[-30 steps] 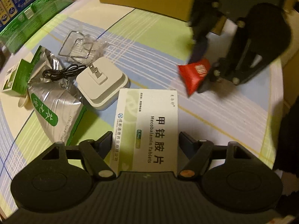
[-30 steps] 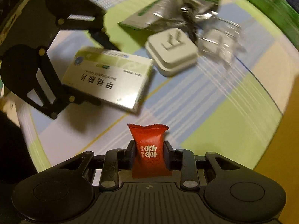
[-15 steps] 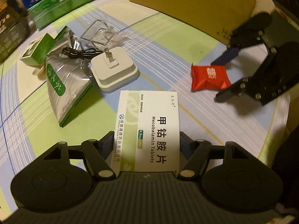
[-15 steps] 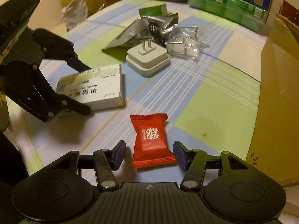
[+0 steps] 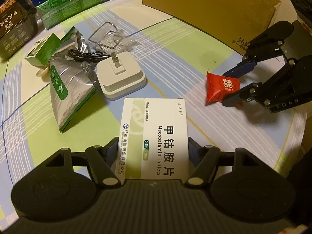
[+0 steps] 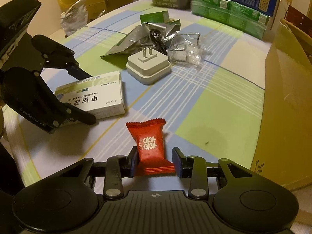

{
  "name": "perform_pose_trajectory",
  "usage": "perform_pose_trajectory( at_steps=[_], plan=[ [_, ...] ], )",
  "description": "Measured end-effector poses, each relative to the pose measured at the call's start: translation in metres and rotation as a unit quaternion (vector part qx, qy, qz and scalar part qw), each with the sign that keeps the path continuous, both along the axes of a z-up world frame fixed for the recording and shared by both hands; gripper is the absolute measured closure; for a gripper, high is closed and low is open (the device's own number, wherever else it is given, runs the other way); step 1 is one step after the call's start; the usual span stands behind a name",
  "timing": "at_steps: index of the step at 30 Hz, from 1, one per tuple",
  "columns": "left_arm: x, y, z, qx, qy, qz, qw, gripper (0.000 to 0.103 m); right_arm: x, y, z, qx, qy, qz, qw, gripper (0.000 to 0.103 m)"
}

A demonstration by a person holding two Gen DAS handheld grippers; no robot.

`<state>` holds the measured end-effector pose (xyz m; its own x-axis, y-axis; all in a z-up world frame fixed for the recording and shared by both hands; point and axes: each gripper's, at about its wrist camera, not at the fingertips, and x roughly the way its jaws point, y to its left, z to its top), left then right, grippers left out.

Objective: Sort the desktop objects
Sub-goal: 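Lift both held items and carry them toward the cardboard box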

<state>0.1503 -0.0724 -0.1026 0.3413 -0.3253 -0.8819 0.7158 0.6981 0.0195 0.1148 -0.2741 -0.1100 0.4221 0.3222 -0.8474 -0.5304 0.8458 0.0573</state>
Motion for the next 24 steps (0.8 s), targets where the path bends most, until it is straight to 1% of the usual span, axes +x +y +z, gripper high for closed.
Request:
perform_pose_trajectory(
  at_steps=[3,8,15,24],
  plan=[
    [-0.002,-0.001,0.002,0.002,-0.002,0.003,1.0000,0.036,-0.002,-0.001,0.008,0.004,-0.006,-0.008,1.000,0.069],
    [-0.003,0.001,0.015,-0.006,-0.008,0.026,0.9996,0.036,-0.003,-0.007,0.027,0.014,-0.013,-0.035,0.999,0.069],
    [-0.009,0.000,0.043,-0.009,-0.022,0.069,0.9973,0.036,-0.012,-0.016,0.060,0.026,-0.026,-0.082,0.996,0.069],
    [-0.026,-0.014,0.082,-0.015,-0.043,0.116,0.9922,0.036,-0.036,-0.027,0.106,0.039,-0.060,-0.096,0.993,0.069]
  ],
)
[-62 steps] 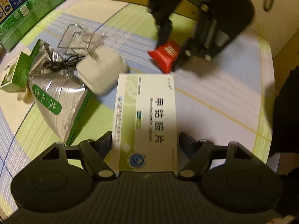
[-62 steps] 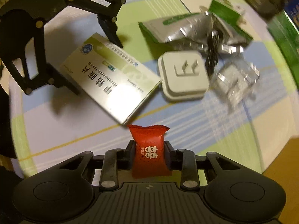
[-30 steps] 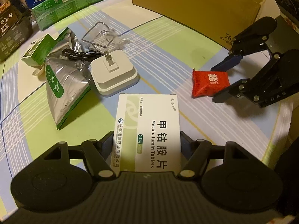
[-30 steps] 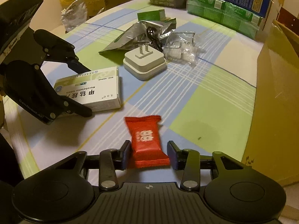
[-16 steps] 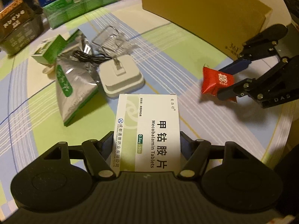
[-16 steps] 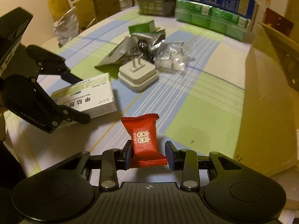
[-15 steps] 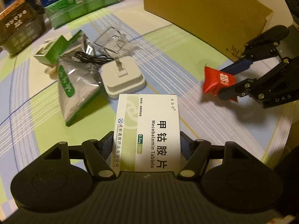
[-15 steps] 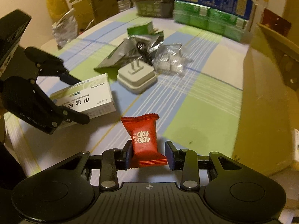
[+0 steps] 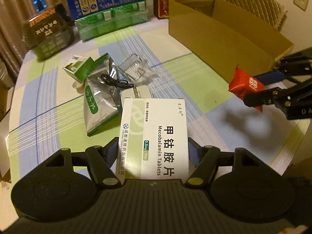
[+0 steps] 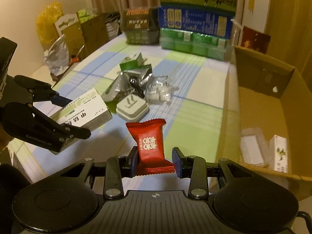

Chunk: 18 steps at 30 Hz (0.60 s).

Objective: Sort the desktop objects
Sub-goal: 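Lift both held items and carry them toward the cardboard box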

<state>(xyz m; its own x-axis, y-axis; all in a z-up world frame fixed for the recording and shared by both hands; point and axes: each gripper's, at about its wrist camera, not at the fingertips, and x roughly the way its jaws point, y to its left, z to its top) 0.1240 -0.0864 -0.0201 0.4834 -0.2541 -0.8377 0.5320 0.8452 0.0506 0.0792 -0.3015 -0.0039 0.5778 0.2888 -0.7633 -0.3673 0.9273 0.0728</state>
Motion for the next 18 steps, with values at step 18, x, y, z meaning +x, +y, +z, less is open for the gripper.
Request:
perform_pose_trajectory(
  at_steps=[18],
  plan=[
    [-0.020,-0.092,0.063,-0.048,-0.036,-0.023,0.9979,0.036,-0.023,-0.091,0.072,-0.005,-0.054,-0.102,0.993,0.069]
  ],
)
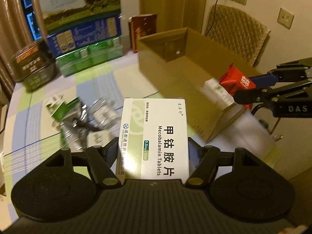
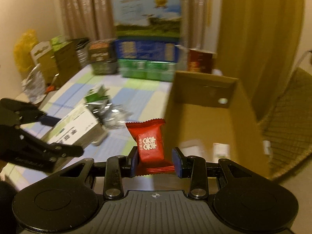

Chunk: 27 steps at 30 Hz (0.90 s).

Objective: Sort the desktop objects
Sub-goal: 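Lift both held items and carry them toward the cardboard box, then lower both items into the cardboard box and open both tools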

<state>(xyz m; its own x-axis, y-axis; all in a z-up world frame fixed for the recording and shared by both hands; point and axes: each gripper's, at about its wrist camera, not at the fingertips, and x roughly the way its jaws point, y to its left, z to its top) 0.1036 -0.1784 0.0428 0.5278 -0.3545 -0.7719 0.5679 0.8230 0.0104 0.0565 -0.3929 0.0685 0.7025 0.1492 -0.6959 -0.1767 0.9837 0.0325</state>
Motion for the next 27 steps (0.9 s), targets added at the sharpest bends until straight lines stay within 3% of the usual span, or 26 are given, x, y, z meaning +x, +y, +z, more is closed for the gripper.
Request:
perform_pose_trajectory(
  at_steps=[13,27],
  plan=[
    [0.019,-0.093,0.017,-0.035,0.001,-0.017,0.9993,0.036,0.011,-0.085,0.005,0.000,-0.001,-0.069,0.998,0.069],
    [0.052,-0.138,0.010,-0.052,0.018,-0.015,0.9983,0.036,0.042,-0.114,-0.011,0.002,0.015,-0.085,0.996,0.069]
  ],
)
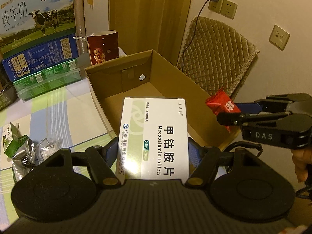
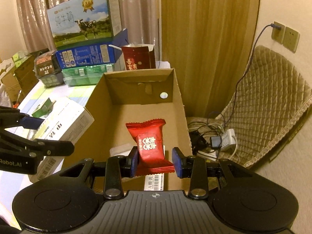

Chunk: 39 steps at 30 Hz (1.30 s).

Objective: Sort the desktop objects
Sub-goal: 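Lower both items into the cardboard box and open both tools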

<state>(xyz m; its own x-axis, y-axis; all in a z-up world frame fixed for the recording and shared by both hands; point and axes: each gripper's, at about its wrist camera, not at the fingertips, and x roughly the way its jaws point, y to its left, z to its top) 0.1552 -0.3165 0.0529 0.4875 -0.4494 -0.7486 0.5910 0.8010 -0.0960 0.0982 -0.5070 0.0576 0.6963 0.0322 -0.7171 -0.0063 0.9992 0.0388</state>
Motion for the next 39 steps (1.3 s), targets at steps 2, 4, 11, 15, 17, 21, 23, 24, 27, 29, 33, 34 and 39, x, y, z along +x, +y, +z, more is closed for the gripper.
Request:
perform_pose_trajectory(
  at_steps=[2,4,11,15,17,21,23,24,27,29,33,34,39],
  plan=[
    [0.005,-0.001,-0.002,-0.004,0.004,0.003,1.0000,0.036,0.003,-0.002,-0.002,-0.001,0.002,0.000,1.000,0.069],
    [0.010,-0.003,-0.004,-0.006,0.007,0.005,0.9999,0.036,0.007,-0.004,-0.004,0.000,0.003,-0.002,1.000,0.069],
    [0.023,-0.013,-0.010,-0.027,0.022,0.004,0.9994,0.036,0.014,-0.009,-0.010,0.002,0.006,-0.004,1.000,0.069],
    [0.029,-0.019,-0.016,-0.044,0.033,0.007,0.9985,0.036,0.016,-0.013,-0.012,0.003,0.009,-0.008,1.000,0.069],
    [0.031,-0.018,-0.018,-0.051,0.035,0.014,0.9980,0.034,0.016,-0.015,-0.013,0.002,0.009,-0.009,1.000,0.069],
    [0.029,-0.013,-0.022,-0.046,0.030,0.013,0.9984,0.034,0.015,-0.016,-0.015,0.003,0.012,-0.007,1.000,0.069],
    [0.029,-0.008,-0.021,-0.046,0.029,0.017,0.9984,0.034,0.015,-0.015,-0.016,0.004,0.012,-0.006,1.000,0.069],
    [0.029,-0.006,-0.021,-0.046,0.028,0.019,0.9984,0.034,0.015,-0.014,-0.016,0.005,0.012,-0.005,1.000,0.069],
    [0.028,0.000,-0.021,-0.041,0.024,0.021,0.9986,0.034,0.017,-0.010,-0.016,0.008,0.010,-0.001,1.000,0.069],
    [0.028,0.004,-0.019,-0.040,0.021,0.025,0.9987,0.034,0.018,-0.006,-0.016,0.008,0.009,0.003,1.000,0.069],
    [0.028,0.012,-0.019,-0.038,0.020,0.029,0.9987,0.034,0.022,-0.004,-0.015,0.033,-0.002,0.013,0.999,0.053],
    [0.028,0.013,-0.020,-0.037,0.020,0.030,0.9986,0.034,0.022,-0.004,-0.015,0.038,-0.002,0.009,0.999,0.043],
    [0.024,0.026,-0.021,-0.038,0.018,0.038,0.9984,0.034,0.016,-0.001,-0.014,0.032,-0.001,0.009,0.999,0.037]
  ],
)
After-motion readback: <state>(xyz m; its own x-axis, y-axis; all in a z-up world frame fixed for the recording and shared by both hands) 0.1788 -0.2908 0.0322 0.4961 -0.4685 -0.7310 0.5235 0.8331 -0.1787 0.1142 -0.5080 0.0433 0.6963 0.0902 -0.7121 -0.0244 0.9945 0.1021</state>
